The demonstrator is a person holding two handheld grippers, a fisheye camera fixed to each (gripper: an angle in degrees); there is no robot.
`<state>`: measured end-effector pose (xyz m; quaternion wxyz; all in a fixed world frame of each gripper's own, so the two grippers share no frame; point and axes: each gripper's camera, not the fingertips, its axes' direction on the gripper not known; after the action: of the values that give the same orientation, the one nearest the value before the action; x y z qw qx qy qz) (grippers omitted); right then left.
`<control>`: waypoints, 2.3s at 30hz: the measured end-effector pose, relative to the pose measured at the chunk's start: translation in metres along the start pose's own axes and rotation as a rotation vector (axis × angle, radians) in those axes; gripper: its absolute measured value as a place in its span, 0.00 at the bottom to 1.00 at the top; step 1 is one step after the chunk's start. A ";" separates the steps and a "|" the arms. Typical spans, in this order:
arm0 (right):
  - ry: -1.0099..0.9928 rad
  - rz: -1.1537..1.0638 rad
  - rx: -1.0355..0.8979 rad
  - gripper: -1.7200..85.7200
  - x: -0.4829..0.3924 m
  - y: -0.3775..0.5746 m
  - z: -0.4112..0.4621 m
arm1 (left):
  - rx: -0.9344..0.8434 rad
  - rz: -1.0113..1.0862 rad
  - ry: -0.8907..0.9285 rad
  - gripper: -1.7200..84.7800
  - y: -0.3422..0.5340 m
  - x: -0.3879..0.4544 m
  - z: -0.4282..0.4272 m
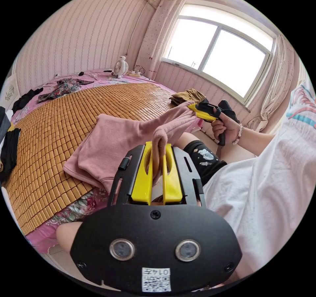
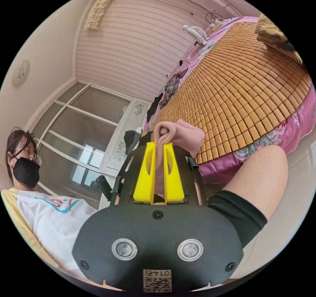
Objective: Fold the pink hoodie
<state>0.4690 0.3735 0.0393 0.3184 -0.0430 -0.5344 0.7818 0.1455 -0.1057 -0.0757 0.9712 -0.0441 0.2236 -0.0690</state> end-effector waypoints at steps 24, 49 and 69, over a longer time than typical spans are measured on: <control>0.447 -0.631 -0.357 0.03 -0.077 0.092 0.513 | -0.013 -0.625 -0.212 0.06 0.044 -0.397 0.007; 0.696 -0.646 -0.634 0.02 0.028 0.149 0.798 | 0.132 -0.921 -0.075 0.07 0.212 -0.529 -0.027; 0.391 -0.580 -0.380 0.16 -0.019 0.051 0.613 | 0.112 -0.856 -0.082 0.13 0.315 -0.473 -0.012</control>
<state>0.2109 -0.1443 0.2506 0.6083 -0.0965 -0.5886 0.5237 -0.2445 0.2774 0.0790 0.8639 -0.0828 0.1423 -0.4760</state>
